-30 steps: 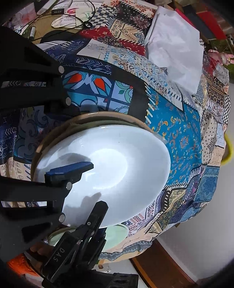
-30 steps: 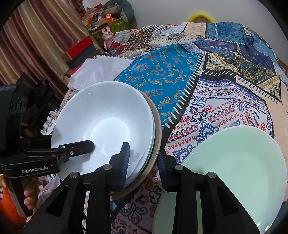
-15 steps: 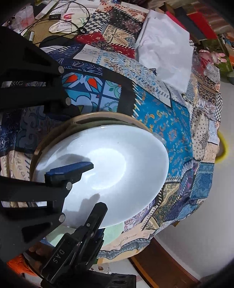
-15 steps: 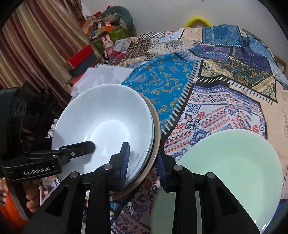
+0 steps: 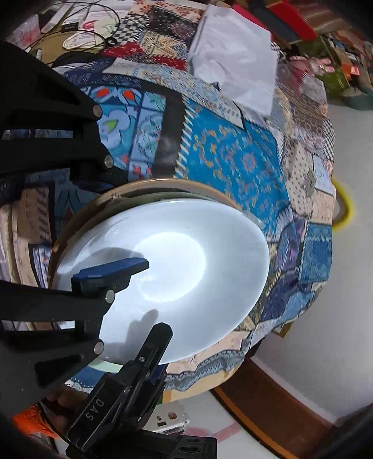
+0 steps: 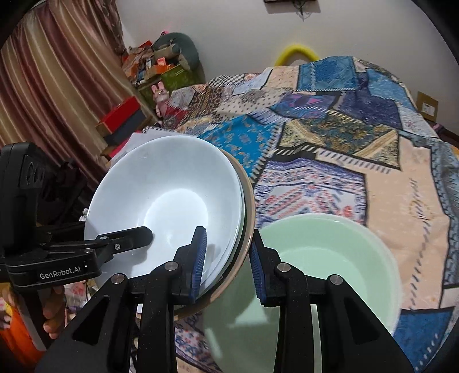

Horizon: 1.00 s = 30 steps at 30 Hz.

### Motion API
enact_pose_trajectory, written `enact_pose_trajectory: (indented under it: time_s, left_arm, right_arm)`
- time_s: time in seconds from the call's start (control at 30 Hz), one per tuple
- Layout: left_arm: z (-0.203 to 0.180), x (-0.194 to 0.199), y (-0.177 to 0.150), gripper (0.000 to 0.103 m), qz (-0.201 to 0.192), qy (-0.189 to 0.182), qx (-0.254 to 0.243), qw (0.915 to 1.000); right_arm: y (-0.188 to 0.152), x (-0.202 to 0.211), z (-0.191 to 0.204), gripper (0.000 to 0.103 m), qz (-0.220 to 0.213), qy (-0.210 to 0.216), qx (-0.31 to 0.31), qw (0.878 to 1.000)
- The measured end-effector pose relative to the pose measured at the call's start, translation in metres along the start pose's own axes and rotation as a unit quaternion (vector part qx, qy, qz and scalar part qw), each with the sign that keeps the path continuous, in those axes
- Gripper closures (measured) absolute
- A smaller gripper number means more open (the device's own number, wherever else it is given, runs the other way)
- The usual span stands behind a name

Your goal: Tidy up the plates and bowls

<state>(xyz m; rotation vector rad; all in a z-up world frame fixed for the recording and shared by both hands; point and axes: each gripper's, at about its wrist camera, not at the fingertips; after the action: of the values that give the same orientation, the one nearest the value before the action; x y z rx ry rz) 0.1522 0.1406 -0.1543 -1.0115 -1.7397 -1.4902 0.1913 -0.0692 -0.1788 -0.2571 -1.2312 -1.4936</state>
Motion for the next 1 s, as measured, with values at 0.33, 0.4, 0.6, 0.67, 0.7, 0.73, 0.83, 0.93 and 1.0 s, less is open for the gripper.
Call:
enact_pose_trajectory:
  time_s: [0.33,0.4,0.6,0.67,0.7,0.73,0.83,0.93,1.0]
  left_arm:
    - [-0.05,-0.006,0.011,0.062,-0.001,-0.025,-0.035,0.9991]
    - [-0.06,-0.008,0.012,0.062,0.0,-0.029,-0.042,0.9987]
    - [-0.081,-0.021,0.013,0.061,0.011,-0.042,-0.052,0.9977]
    - [-0.085,-0.025,0.012,0.061,0.014,-0.046,-0.053,0.9974]
    - [-0.088,-0.029,0.012,0.061,0.017,-0.049,-0.054,0.9972]
    - [-0.089,-0.031,0.013,0.062,0.019,-0.051,-0.055,0.997]
    - [-0.094,-0.039,0.013,0.062,0.026,-0.054,-0.06,0.9964]
    - [-0.097,-0.046,0.013,0.062,0.033,-0.057,-0.061,0.9959]
    - [-0.099,-0.053,0.013,0.062,0.038,-0.06,-0.061,0.9956]
  right_arm:
    - [-0.003,0.039,-0.033,0.076,-0.028,-0.024,-0.022,0.999]
    - [-0.004,0.046,-0.04,0.076,-0.032,-0.029,-0.026,0.999]
    - [-0.011,0.057,-0.06,0.076,-0.035,-0.04,-0.04,0.998]
    - [-0.013,0.059,-0.066,0.076,-0.033,-0.044,-0.044,0.998]
    - [-0.014,0.059,-0.069,0.076,-0.033,-0.045,-0.047,0.997]
    - [-0.015,0.06,-0.071,0.076,-0.033,-0.047,-0.049,0.997]
    - [-0.019,0.061,-0.08,0.076,-0.031,-0.051,-0.056,0.997]
    - [-0.021,0.061,-0.086,0.076,-0.026,-0.054,-0.063,0.996]
    - [-0.022,0.059,-0.09,0.076,-0.023,-0.057,-0.067,0.996]
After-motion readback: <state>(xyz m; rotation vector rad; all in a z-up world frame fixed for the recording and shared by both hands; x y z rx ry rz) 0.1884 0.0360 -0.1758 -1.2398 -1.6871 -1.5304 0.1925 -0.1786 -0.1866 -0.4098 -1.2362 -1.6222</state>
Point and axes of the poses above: each gripper's, at about its wrist camera, not at the fingertips, and x roughly against the way its jaws point, z to its left, y to its top, and after that the axes turned 12 degrees about -x, right-handed
